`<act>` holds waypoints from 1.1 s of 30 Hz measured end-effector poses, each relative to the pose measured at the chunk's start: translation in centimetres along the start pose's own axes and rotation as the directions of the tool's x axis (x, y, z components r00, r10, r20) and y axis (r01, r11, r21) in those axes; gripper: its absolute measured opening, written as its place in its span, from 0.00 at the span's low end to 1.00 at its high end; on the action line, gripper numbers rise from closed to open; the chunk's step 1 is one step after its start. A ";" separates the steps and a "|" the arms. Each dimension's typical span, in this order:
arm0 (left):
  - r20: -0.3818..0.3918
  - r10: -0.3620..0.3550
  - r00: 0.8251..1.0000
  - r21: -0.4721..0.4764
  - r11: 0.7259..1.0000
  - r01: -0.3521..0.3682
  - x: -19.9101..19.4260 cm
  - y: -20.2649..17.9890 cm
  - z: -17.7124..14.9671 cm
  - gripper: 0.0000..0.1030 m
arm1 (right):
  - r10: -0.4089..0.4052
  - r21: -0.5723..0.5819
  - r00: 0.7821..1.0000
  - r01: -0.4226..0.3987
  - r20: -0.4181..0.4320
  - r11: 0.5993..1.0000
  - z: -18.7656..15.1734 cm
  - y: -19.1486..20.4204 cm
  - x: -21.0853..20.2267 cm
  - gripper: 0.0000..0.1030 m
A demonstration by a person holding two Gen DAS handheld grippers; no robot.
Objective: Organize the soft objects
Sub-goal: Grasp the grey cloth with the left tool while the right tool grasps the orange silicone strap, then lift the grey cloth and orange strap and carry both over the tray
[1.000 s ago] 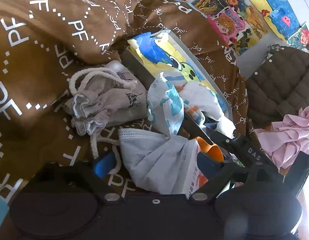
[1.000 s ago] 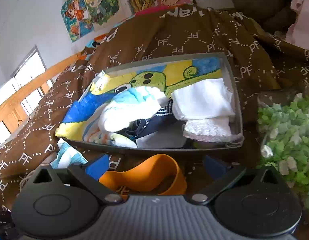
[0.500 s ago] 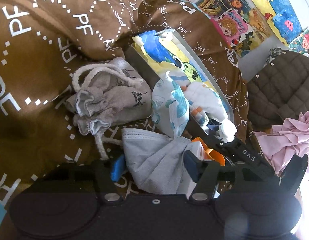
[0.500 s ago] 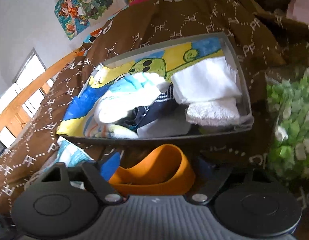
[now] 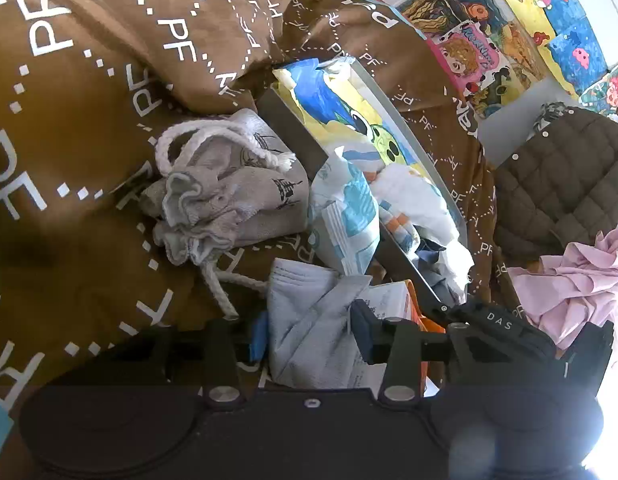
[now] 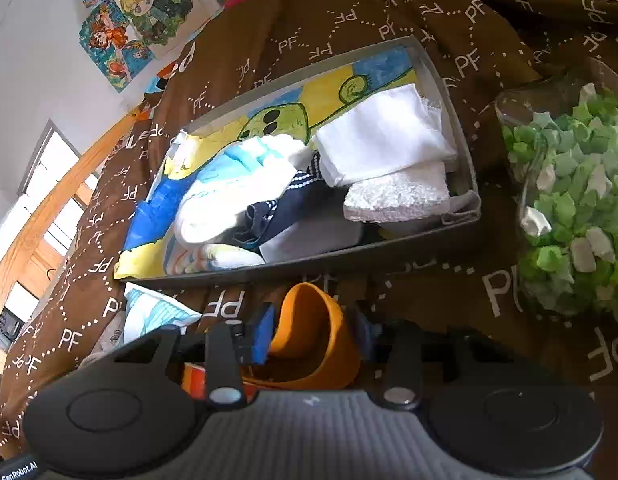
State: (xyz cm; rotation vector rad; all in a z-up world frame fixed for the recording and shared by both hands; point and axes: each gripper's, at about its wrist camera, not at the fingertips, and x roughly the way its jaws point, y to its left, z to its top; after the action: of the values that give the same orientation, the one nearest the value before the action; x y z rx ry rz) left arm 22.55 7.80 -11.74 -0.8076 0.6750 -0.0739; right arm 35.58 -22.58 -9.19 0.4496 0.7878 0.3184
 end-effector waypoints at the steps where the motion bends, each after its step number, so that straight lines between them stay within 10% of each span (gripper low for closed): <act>1: 0.001 -0.001 1.000 0.000 1.000 0.001 0.0 0.1 0.0 0.40 | -0.003 -0.006 1.000 0.003 0.002 1.000 0.0 0.0 0.0 0.38; 14: 0.026 -0.003 1.000 0.045 0.999 0.002 -1.4 -1.6 -0.3 0.13 | 0.003 -0.024 1.000 -0.003 0.030 1.000 -0.5 -0.1 -1.0 0.19; 33: 0.176 -0.100 0.979 0.144 0.987 0.075 -6.8 -8.5 0.2 0.09 | 0.104 -0.082 0.965 -0.087 0.241 0.993 2.4 0.6 -7.4 0.16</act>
State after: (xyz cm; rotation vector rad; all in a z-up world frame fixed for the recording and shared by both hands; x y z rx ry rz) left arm 18.88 4.03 -2.17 -0.7023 0.4554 -0.1234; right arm 32.35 -25.97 -2.94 0.4509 0.5133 0.3718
